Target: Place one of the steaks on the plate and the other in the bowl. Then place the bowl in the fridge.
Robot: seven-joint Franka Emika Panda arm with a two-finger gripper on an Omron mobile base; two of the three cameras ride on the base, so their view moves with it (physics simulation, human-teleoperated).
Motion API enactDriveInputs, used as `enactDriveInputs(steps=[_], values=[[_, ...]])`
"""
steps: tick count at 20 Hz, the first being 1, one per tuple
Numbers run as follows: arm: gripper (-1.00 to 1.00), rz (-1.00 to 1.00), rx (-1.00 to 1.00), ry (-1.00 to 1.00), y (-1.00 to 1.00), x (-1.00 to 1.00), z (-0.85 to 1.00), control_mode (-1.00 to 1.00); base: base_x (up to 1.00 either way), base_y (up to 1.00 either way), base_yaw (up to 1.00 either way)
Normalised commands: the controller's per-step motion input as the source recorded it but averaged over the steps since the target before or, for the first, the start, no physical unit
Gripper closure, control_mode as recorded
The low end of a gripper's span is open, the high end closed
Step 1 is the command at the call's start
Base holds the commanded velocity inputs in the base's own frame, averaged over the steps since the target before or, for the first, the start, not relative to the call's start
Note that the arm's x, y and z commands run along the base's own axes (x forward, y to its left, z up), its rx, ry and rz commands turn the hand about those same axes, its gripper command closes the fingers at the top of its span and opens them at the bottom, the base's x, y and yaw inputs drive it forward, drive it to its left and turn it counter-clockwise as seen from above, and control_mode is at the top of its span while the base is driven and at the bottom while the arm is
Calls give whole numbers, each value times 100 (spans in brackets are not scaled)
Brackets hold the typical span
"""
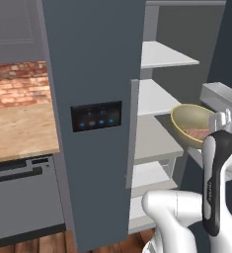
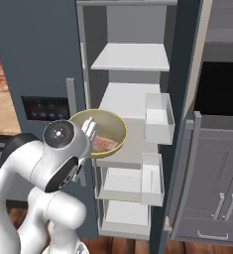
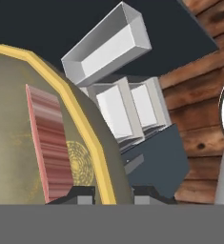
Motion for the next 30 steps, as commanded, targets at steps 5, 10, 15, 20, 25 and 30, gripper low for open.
enactDriveInputs(steps=[5, 10, 15, 20, 25, 30], values=[[100, -10, 4, 1, 0, 29, 3, -100, 0, 0, 0], [100, 0, 0, 0, 0, 39, 2, -100, 0, 0, 0], [100, 6, 0, 0, 0, 33, 0, -100, 0, 0, 0], [100, 12, 0, 0, -4, 28, 0, -100, 0, 0, 0], [100, 10, 0, 0, -21, 12, 0, -100, 0, 0, 0], [100, 0, -1, 0, 0, 37, 0, -100, 0, 0, 0]])
